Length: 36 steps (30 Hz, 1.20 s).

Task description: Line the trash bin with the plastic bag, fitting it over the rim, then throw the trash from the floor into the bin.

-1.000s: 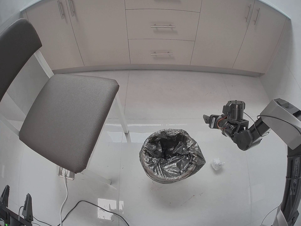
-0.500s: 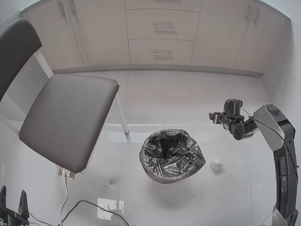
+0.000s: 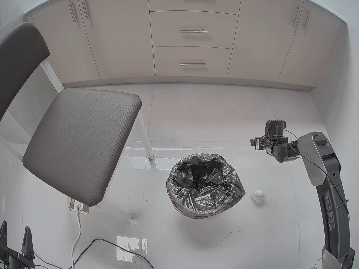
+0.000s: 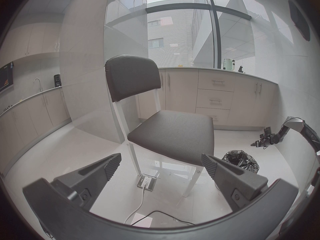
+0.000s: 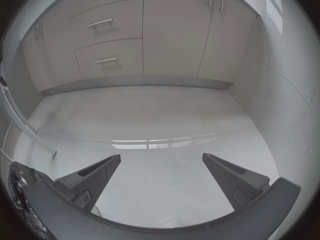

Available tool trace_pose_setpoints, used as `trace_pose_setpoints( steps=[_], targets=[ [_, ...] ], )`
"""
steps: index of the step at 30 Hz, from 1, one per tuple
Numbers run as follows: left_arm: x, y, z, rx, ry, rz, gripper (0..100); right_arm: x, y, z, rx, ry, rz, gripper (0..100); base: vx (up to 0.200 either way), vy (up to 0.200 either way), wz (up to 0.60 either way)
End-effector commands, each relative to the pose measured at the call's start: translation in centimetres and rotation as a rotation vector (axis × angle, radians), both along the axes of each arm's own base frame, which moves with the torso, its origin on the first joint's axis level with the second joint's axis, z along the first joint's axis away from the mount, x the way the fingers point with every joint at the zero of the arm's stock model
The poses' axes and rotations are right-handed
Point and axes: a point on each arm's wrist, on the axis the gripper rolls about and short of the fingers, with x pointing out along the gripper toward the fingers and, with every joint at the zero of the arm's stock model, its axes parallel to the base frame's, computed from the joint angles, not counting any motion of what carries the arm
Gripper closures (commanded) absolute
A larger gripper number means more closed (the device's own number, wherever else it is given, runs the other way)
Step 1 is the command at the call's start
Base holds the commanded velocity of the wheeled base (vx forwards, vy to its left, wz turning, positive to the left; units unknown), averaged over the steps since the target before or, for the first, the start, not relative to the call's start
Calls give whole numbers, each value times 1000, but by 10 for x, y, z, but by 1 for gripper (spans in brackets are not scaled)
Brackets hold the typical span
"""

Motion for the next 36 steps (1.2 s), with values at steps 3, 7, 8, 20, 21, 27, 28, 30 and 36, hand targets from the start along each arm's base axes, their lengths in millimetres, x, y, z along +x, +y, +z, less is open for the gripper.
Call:
trace_pose_setpoints(
  steps=[3,7,8,20,21,27,28,30,36],
  targets=[
    [-1,0,0,0,-13,0,0,-9,-1,-86,-21,262,2,0,0,0,0],
    [-1,0,0,0,-13,0,0,-25,-2,-131,-34,425,-6,0,0,0,0],
    [-1,0,0,0,-14,0,0,-28,-2,-140,-43,453,-14,0,0,0,0],
    [-1,0,0,0,-13,0,0,-40,-12,-162,-56,575,-60,0,0,0,0],
    [-1,0,0,0,-14,0,0,-41,-12,-162,-56,577,-60,0,0,0,0],
    [-1,0,0,-2,-15,2,0,-49,-13,-182,-60,628,-59,0,0,0,0],
    [-1,0,0,-2,-13,0,0,-51,-13,-186,-60,640,-60,0,0,0,0],
    [-1,0,0,-2,-15,0,0,-51,-16,-186,-59,644,-66,0,0,0,0],
    [-1,0,0,-2,-15,2,0,-50,-19,-186,-34,631,-89,0,0,0,0]
  ],
)
